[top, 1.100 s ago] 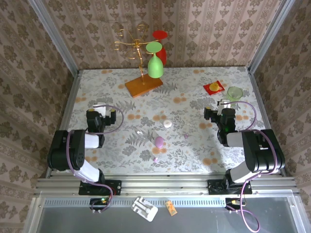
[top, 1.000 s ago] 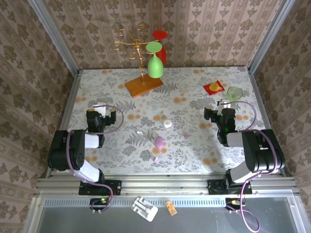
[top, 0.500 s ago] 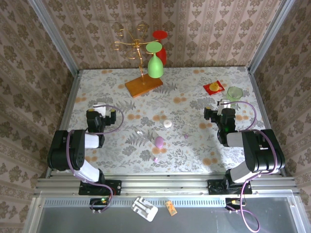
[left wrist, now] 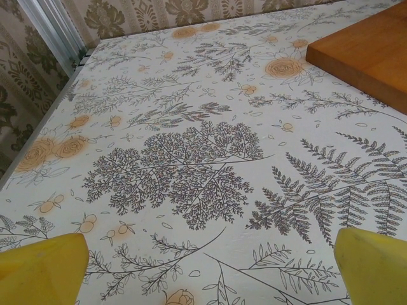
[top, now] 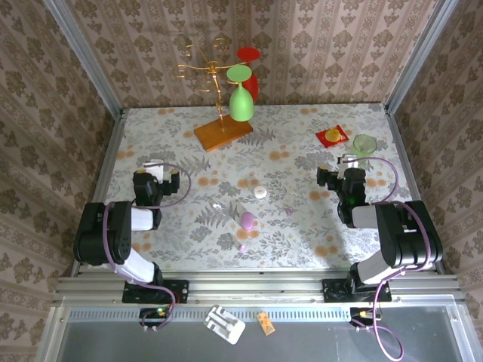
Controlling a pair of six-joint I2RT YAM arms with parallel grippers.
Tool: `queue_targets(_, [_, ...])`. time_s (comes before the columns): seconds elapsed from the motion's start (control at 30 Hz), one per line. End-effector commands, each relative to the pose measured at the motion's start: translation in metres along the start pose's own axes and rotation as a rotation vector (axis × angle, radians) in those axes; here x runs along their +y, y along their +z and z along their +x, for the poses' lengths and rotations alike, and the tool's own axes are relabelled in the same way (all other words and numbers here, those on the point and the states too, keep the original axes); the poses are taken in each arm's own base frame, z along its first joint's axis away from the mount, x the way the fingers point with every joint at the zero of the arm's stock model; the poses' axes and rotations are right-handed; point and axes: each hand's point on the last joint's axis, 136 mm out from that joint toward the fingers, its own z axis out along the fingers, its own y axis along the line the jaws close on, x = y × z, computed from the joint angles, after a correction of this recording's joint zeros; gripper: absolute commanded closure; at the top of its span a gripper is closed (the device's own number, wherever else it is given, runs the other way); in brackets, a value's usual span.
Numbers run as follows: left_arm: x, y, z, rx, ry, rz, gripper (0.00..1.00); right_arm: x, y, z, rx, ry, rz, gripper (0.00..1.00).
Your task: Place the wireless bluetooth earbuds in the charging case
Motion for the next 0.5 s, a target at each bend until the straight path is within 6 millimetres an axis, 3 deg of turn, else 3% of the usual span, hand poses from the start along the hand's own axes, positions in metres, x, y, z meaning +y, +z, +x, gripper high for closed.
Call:
queue_targets(0.0, [0.003, -0.001, -0.009, -0.037, -0.031, -0.011, 0.00, 0.003, 0.000, -0.011, -0.041, -0.005, -0.004, 0.00])
queue_targets(0.1, [0.004, -0.007, -0.015, -0.064, -0.026, -0.028, 0.00, 0.003, -0.006, -0.019, -0.046, -0.009, -0.002, 0.00])
queue_targets(0.27, [0.002, -0.028, -0.042, -0.092, 0.011, -0.046, 0.00, 0.006, -0.028, -0.047, -0.036, -0.010, 0.004, 0.00])
queue_targets(0.47, [-0.015, -0.051, -0.082, -0.139, 0.073, -0.023, 0.00, 0.035, -0.053, -0.066, 0.054, 0.075, -0.069, 0.00])
